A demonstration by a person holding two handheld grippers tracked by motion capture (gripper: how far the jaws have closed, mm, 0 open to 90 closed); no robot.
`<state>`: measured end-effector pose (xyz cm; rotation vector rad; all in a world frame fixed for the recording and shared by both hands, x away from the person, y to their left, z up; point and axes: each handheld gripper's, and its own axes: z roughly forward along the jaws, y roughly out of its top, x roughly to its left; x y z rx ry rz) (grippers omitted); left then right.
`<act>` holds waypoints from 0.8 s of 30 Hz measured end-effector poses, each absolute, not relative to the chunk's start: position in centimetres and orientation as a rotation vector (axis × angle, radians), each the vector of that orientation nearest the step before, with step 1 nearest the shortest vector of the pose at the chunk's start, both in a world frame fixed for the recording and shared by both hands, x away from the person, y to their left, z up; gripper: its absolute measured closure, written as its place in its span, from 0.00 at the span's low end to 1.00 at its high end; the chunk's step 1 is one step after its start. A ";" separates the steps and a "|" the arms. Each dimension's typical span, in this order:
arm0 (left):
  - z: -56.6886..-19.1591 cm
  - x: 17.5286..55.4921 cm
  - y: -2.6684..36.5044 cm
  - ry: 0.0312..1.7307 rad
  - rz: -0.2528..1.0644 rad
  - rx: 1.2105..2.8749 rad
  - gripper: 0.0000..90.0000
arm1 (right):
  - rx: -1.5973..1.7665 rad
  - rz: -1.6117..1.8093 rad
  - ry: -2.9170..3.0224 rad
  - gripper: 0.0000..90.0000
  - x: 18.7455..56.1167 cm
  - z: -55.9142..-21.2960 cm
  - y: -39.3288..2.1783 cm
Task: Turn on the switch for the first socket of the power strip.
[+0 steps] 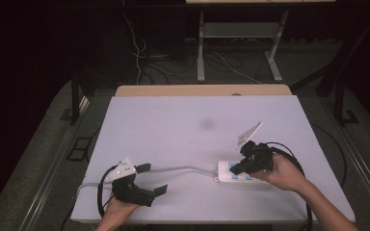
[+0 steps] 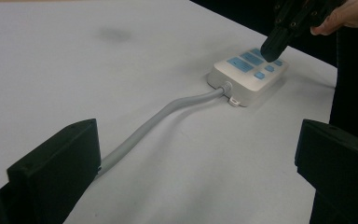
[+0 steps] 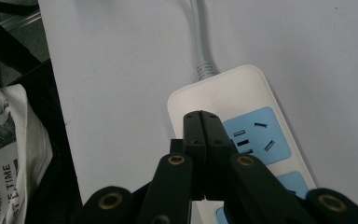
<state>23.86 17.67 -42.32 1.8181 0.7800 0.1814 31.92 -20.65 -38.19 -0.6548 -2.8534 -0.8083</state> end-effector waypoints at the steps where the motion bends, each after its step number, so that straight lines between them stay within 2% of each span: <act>1: -42.3 23.9 17.7 0.780 0.181 1.818 0.00 | -0.658 -0.794 -2.850 1.00 31.9 -38.3 -20.5; 24: -42.3 23.9 17.7 0.784 0.199 1.822 0.00 | -0.699 -0.786 -2.820 1.00 32.0 -40.3 -21.4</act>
